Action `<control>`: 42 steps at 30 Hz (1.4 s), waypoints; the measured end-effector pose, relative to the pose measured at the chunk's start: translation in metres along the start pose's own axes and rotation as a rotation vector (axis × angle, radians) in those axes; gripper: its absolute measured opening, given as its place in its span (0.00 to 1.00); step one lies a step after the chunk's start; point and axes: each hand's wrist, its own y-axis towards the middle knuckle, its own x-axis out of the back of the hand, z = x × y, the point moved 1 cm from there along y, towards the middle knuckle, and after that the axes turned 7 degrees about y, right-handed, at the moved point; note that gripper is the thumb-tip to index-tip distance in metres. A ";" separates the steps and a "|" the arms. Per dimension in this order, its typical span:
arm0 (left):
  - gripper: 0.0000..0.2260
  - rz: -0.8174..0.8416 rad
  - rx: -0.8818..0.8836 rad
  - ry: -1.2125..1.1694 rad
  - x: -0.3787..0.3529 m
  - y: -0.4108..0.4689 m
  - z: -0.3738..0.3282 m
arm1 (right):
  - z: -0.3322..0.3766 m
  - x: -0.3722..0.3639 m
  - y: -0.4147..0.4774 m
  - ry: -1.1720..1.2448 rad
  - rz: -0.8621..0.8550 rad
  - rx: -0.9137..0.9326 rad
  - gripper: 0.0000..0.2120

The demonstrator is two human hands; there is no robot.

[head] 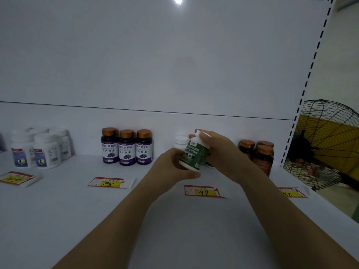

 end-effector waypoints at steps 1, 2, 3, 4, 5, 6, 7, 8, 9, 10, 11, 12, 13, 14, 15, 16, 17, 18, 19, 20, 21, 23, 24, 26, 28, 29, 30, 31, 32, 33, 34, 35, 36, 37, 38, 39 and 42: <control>0.21 -0.027 -0.003 0.023 0.001 0.000 0.000 | 0.000 -0.001 0.000 -0.040 -0.023 -0.009 0.13; 0.22 -0.034 -0.004 0.021 0.001 0.000 0.001 | -0.001 -0.001 0.001 -0.054 -0.045 -0.014 0.13; 0.21 -0.021 -0.005 0.002 0.001 0.000 0.001 | -0.001 0.000 0.001 -0.047 -0.056 -0.015 0.14; 0.19 0.002 -0.004 -0.017 0.000 0.000 0.001 | -0.002 0.002 0.002 -0.027 -0.063 -0.017 0.17; 0.17 0.026 -0.002 -0.029 0.000 0.000 0.001 | -0.002 0.004 0.002 -0.010 -0.071 -0.020 0.20; 0.15 0.042 0.000 -0.028 0.000 0.000 0.001 | -0.002 0.005 0.002 -0.001 -0.074 -0.021 0.22; 0.14 0.046 0.003 -0.021 0.000 0.000 0.001 | -0.002 0.005 0.002 -0.006 -0.069 -0.021 0.23; 0.14 0.041 0.007 -0.007 0.000 0.000 0.002 | -0.003 0.005 0.002 -0.021 -0.056 -0.023 0.22; 0.14 0.032 0.010 0.010 0.000 0.001 0.004 | -0.004 0.004 0.002 -0.042 -0.039 -0.026 0.21; 0.15 0.024 0.014 0.025 0.000 0.001 0.006 | -0.004 0.002 0.001 -0.062 -0.023 -0.030 0.20; 0.15 0.015 0.017 0.037 0.000 0.002 0.008 | -0.004 0.001 0.000 -0.085 -0.011 -0.033 0.20; 0.15 0.003 0.016 0.049 0.000 0.003 0.009 | -0.004 -0.001 -0.001 -0.120 -0.009 -0.032 0.19; 0.16 -0.014 0.012 0.065 0.000 0.004 0.011 | -0.003 -0.003 -0.003 -0.171 -0.014 -0.021 0.18; 0.18 -0.035 0.004 0.075 0.001 0.005 0.012 | -0.002 -0.006 -0.004 -0.237 -0.024 0.000 0.17; 0.20 -0.063 -0.007 0.074 0.002 0.006 0.014 | 0.000 -0.009 -0.005 -0.304 -0.034 0.034 0.17; 0.22 -0.096 -0.027 0.063 0.003 0.007 0.014 | 0.003 -0.013 -0.007 -0.356 -0.038 0.080 0.18; 0.23 -0.140 -0.061 0.049 0.005 0.008 0.014 | 0.006 -0.017 -0.008 -0.387 -0.032 0.137 0.18; 0.22 -0.191 -0.108 0.034 0.008 0.008 0.013 | 0.008 -0.023 -0.009 -0.401 -0.017 0.201 0.19; 0.22 -0.246 -0.149 0.015 0.010 0.008 0.011 | 0.010 -0.028 -0.011 -0.407 0.001 0.259 0.19; 0.22 -0.299 -0.179 -0.012 0.012 0.007 0.009 | 0.012 -0.033 -0.012 -0.416 0.019 0.306 0.19; 0.23 -0.347 -0.199 -0.047 0.014 0.007 0.006 | 0.012 -0.037 -0.012 -0.436 0.036 0.348 0.20; 0.25 -0.416 -0.219 -0.111 0.017 0.006 0.003 | 0.011 -0.044 -0.013 -0.491 0.070 0.422 0.22; 0.26 -0.440 -0.225 -0.124 0.018 0.006 0.004 | 0.009 -0.046 -0.013 -0.506 0.082 0.448 0.23; 0.26 -0.461 -0.241 -0.107 0.019 0.006 0.005 | 0.008 -0.048 -0.013 -0.515 0.090 0.471 0.23; 0.26 -0.444 -0.259 -0.064 0.019 0.005 0.003 | 0.008 -0.046 -0.013 -0.510 0.075 0.468 0.23; 0.25 -0.422 -0.258 -0.045 0.020 0.004 0.001 | 0.010 -0.044 -0.013 -0.491 0.059 0.457 0.23; 0.25 -0.384 -0.246 -0.036 0.019 0.003 -0.001 | 0.012 -0.041 -0.012 -0.454 0.038 0.438 0.23; 0.24 -0.324 -0.220 -0.038 0.019 0.003 -0.003 | 0.015 -0.037 -0.012 -0.405 0.011 0.410 0.22; 0.24 -0.247 -0.181 -0.051 0.018 0.002 -0.005 | 0.017 -0.032 -0.013 -0.362 -0.026 0.369 0.22; 0.23 -0.164 -0.135 -0.076 0.017 0.001 -0.008 | 0.019 -0.028 -0.013 -0.337 -0.068 0.315 0.20; 0.22 -0.083 -0.087 -0.115 0.015 -0.001 -0.010 | 0.019 -0.023 -0.012 -0.335 -0.109 0.246 0.19; 0.23 -0.014 -0.038 -0.159 0.013 -0.002 -0.012 | 0.016 -0.019 -0.010 -0.339 -0.141 0.154 0.20; 0.26 0.033 0.010 -0.200 0.012 -0.002 -0.012 | 0.013 -0.016 -0.008 -0.326 -0.156 0.045 0.22; 0.29 0.060 0.056 -0.225 0.010 -0.001 -0.012 | 0.008 -0.013 -0.005 -0.285 -0.160 -0.069 0.25; 0.30 0.080 0.087 -0.230 0.010 -0.001 -0.012 | 0.004 -0.011 -0.004 -0.227 -0.154 -0.172 0.26; 0.29 0.098 0.106 -0.224 0.009 -0.002 -0.012 | 0.001 -0.010 -0.004 -0.178 -0.143 -0.251 0.27; 0.27 0.137 0.135 -0.198 0.008 -0.001 -0.009 | -0.005 -0.005 -0.004 -0.114 -0.130 -0.331 0.30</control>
